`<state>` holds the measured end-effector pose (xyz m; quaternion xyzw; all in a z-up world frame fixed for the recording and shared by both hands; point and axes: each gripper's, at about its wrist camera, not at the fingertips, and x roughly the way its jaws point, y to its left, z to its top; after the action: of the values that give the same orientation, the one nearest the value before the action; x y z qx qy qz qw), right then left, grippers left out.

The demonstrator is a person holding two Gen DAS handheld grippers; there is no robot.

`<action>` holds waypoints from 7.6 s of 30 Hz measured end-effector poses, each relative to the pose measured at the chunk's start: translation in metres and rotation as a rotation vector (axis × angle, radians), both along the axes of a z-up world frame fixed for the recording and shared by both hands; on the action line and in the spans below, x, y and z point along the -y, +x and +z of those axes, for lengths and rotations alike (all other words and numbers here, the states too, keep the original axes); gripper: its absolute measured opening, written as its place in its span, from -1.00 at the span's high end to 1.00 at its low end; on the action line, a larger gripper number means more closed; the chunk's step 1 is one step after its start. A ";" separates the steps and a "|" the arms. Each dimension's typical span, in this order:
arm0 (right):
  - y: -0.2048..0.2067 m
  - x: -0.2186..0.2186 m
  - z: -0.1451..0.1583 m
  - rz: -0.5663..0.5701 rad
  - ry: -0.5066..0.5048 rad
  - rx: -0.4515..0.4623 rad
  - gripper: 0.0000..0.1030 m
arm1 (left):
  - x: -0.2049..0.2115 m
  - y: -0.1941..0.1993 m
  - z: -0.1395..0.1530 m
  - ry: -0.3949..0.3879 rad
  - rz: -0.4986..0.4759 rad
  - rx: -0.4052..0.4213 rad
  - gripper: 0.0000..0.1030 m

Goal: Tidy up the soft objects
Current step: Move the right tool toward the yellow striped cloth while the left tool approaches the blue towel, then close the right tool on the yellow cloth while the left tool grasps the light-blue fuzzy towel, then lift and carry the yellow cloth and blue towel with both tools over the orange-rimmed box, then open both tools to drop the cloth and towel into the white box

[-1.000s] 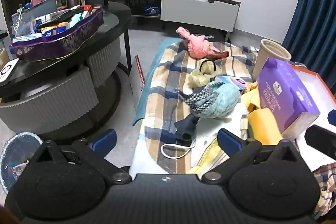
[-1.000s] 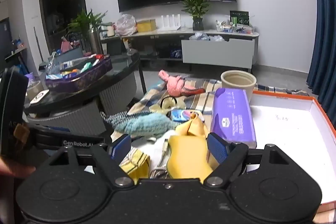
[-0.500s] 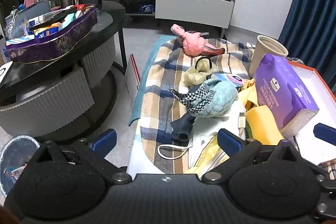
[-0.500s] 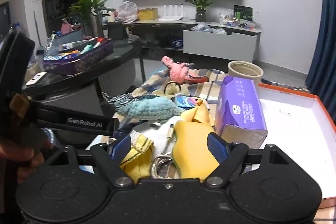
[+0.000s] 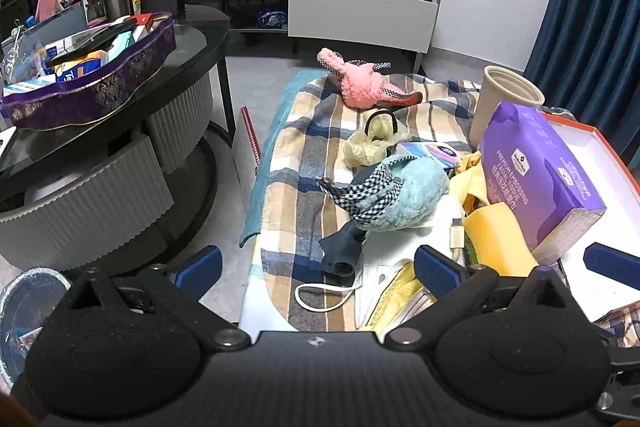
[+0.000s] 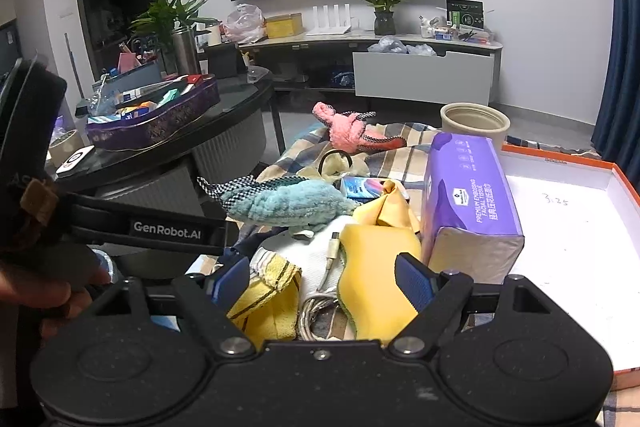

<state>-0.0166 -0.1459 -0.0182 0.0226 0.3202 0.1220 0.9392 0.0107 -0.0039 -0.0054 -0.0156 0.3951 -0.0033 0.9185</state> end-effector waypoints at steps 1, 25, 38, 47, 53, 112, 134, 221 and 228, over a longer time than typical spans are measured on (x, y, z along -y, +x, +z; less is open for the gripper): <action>0.001 0.000 -0.001 -0.001 -0.003 -0.004 -0.82 | 0.000 0.000 0.000 0.001 -0.001 0.000 -1.00; 0.005 0.004 -0.018 0.019 0.039 -0.082 -0.82 | -0.009 0.003 -0.005 -0.012 0.018 -0.008 -1.00; 0.001 -0.018 -0.023 0.118 0.049 -0.105 -0.82 | -0.012 0.005 -0.007 -0.012 0.021 -0.010 -1.00; 0.004 -0.017 -0.023 0.113 0.059 -0.113 -0.82 | -0.009 0.004 -0.008 -0.009 0.008 -0.015 -1.00; 0.005 -0.023 -0.026 0.142 0.057 -0.129 -0.82 | -0.009 0.004 -0.009 -0.008 0.006 -0.016 -1.00; 0.004 0.042 0.018 0.005 0.088 0.048 0.80 | -0.002 0.031 0.022 -0.205 -0.146 0.134 0.25; 0.025 -0.026 -0.059 0.214 -0.019 -0.224 0.05 | -0.019 0.009 0.014 -0.202 -0.049 0.133 0.24; 0.088 0.264 0.015 -0.402 0.022 -0.003 0.71 | 0.215 0.092 0.020 -0.140 -0.392 0.041 0.24; 0.114 0.276 0.006 -0.414 0.018 -0.023 0.68 | 0.226 0.107 0.011 -0.137 -0.392 0.010 0.22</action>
<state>0.0971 -0.4217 -0.0126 0.0976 0.3181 -0.0710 0.9403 0.1181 -0.2304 0.0053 -0.0010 0.3848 -0.2090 0.8990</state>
